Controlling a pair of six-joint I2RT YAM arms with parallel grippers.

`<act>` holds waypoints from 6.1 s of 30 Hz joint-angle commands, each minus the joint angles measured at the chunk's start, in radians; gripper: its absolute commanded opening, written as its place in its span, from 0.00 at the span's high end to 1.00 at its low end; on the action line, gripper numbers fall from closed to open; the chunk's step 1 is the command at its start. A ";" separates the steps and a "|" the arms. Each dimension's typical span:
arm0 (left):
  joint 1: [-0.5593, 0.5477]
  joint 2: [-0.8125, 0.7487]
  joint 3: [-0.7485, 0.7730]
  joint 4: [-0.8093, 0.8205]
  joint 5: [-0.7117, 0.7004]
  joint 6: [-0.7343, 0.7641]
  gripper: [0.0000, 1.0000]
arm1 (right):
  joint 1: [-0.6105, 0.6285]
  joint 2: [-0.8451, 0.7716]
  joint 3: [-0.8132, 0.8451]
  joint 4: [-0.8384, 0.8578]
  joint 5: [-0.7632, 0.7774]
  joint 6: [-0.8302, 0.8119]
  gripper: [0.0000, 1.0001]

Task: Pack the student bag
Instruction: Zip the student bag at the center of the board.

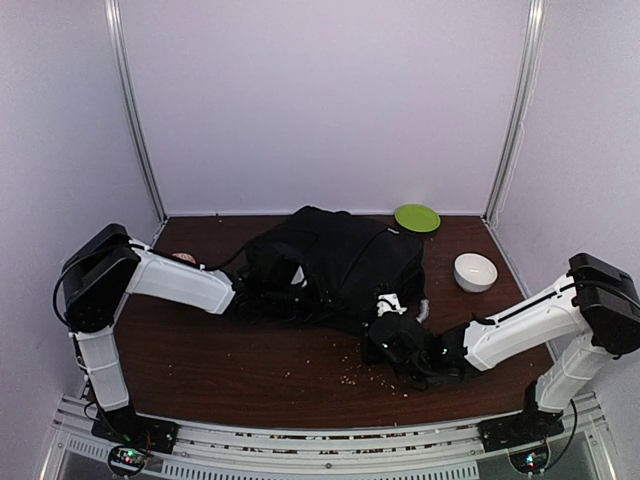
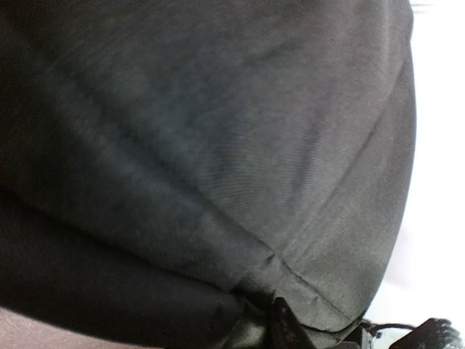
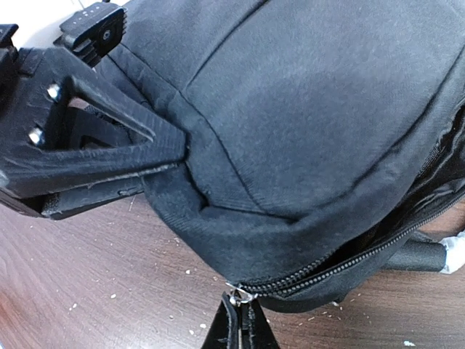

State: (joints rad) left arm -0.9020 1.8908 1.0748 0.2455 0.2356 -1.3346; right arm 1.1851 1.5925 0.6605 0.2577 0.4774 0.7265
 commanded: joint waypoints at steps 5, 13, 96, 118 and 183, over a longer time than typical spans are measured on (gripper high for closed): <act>0.018 -0.004 -0.046 0.097 -0.001 -0.002 1.00 | 0.029 -0.094 -0.024 -0.065 0.021 -0.015 1.00; 0.026 -0.069 -0.100 0.065 -0.029 0.024 1.00 | 0.027 -0.164 -0.092 -0.117 0.078 0.013 1.00; 0.035 -0.219 -0.181 -0.066 -0.052 0.155 1.00 | 0.043 0.016 0.008 -0.069 0.053 0.087 1.00; 0.035 -0.239 -0.231 -0.078 -0.059 0.170 1.00 | -0.137 -0.070 -0.129 -0.012 0.023 0.188 1.00; 0.316 -0.301 -0.085 -0.405 -0.147 0.744 1.00 | -0.336 -0.100 0.045 0.038 -0.699 0.211 1.00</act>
State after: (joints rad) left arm -0.6018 1.5337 0.8467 -0.3042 0.0463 -0.6769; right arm 0.8070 1.5387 0.7391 0.2741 -0.1833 0.9001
